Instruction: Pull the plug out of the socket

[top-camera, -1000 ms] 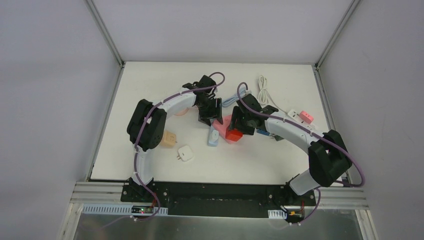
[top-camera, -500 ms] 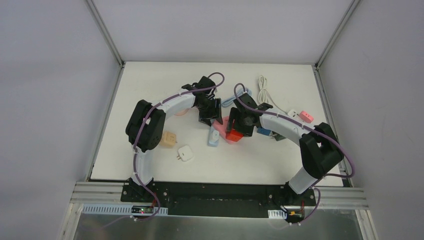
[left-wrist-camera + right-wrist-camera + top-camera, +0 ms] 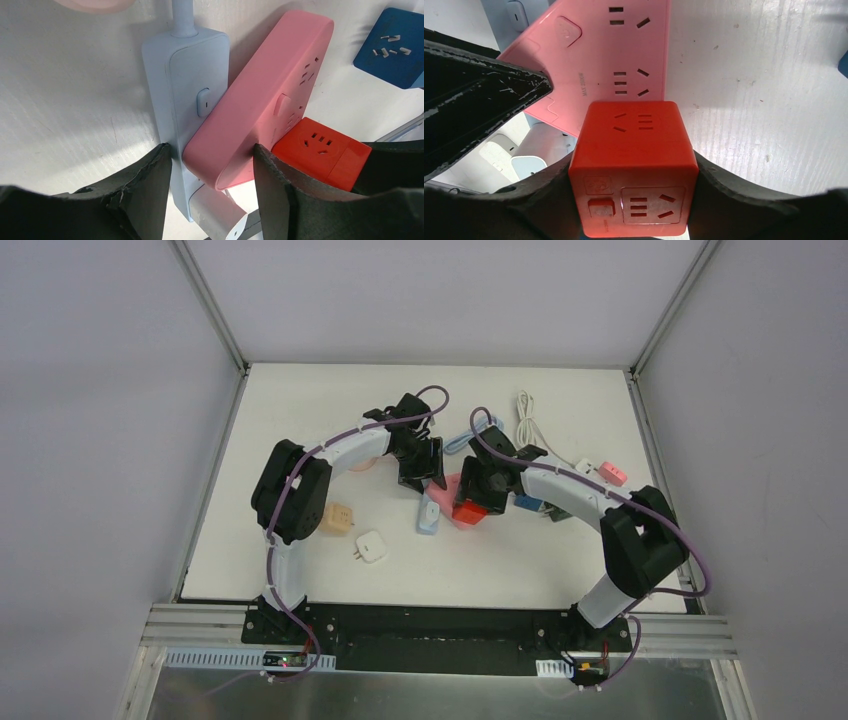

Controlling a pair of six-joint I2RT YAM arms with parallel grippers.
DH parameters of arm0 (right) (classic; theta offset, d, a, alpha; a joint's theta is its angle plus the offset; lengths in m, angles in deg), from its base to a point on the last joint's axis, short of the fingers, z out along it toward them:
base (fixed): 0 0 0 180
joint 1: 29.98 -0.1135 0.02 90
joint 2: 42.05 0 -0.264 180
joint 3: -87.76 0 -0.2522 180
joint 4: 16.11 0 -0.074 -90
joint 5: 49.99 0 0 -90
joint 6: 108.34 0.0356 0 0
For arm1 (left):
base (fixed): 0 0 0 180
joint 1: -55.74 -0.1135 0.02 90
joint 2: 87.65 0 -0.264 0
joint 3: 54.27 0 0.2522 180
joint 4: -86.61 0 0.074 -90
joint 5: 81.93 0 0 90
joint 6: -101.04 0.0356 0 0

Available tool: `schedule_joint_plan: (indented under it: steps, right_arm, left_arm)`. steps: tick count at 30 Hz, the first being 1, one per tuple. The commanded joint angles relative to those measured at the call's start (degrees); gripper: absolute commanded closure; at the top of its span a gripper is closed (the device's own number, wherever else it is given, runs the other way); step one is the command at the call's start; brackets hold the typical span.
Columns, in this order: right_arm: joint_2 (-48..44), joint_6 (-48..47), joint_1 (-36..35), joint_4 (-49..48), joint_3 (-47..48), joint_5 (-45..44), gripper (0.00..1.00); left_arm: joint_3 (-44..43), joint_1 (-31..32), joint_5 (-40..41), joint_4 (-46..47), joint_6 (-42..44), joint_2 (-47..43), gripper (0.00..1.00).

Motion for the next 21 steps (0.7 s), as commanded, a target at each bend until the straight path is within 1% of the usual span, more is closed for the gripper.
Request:
schedule_joint_plan:
  steps: [1, 3, 4, 5, 6, 7, 11, 15, 17, 19, 20, 21]
  right_arm:
    - [-3.0, 0.7, -0.8, -2.6, 6.8, 2.9, 1.0]
    - [0.2, 0.0, -3.9, 4.3, 11.9, -7.9, 1.0]
    - [2.5, -0.1, -5.0, 8.0, 14.5, -12.0, 1.0]
    - [3.7, 0.0, -5.4, 10.4, 16.1, -14.1, 1.0]
    - [4.0, 0.1, -5.5, 11.1, 16.6, -14.2, 1.0]
    - [3.6, 0.2, -5.5, 10.4, 16.0, -13.0, 1.0]
    - [-0.9, 0.2, -4.0, 2.1, 10.6, -4.5, 1.0]
    - [-5.8, 2.2, 0.8, -7.3, 3.7, 8.7, 1.0]
    - [-7.4, 2.3, 1.9, -11.5, 1.3, 12.7, 1.0]
    - [-7.5, 1.4, 1.6, -12.1, 1.0, 13.6, 1.0]
    - [-6.9, 1.1, 1.2, -11.1, 1.5, 12.6, 1.0]
    - [-6.1, 0.5, 0.6, -9.1, 2.5, 9.8, 1.0]
  left_arm:
    - [3.5, 0.8, 3.6, -6.3, 0.8, 3.8, 0.58]
    - [3.4, 0.9, 3.8, -6.6, 0.9, 4.0, 0.59]
    - [3.1, 0.9, 4.2, -7.3, 0.9, 4.2, 0.6]
    - [2.6, 0.9, 4.9, -8.5, 1.0, 4.3, 0.61]
    - [2.1, 1.0, 5.4, -9.5, 1.2, 4.7, 0.61]
    - [1.8, 1.0, 5.8, -10.1, 1.4, 4.8, 0.62]
    - [1.7, 1.1, 6.2, -10.6, 1.7, 4.7, 0.62]
    - [1.7, 1.3, 5.8, -10.6, 2.0, 4.9, 0.62]
    - [1.8, 1.4, 5.4, -10.6, 2.2, 5.1, 0.62]
    - [1.9, 1.5, 5.0, -10.5, 2.4, 5.3, 0.62]
    - [2.0, 1.5, 4.6, -10.4, 2.6, 5.5, 0.62]
    - [2.0, 1.5, 4.2, -10.5, 2.8, 5.9, 0.62]
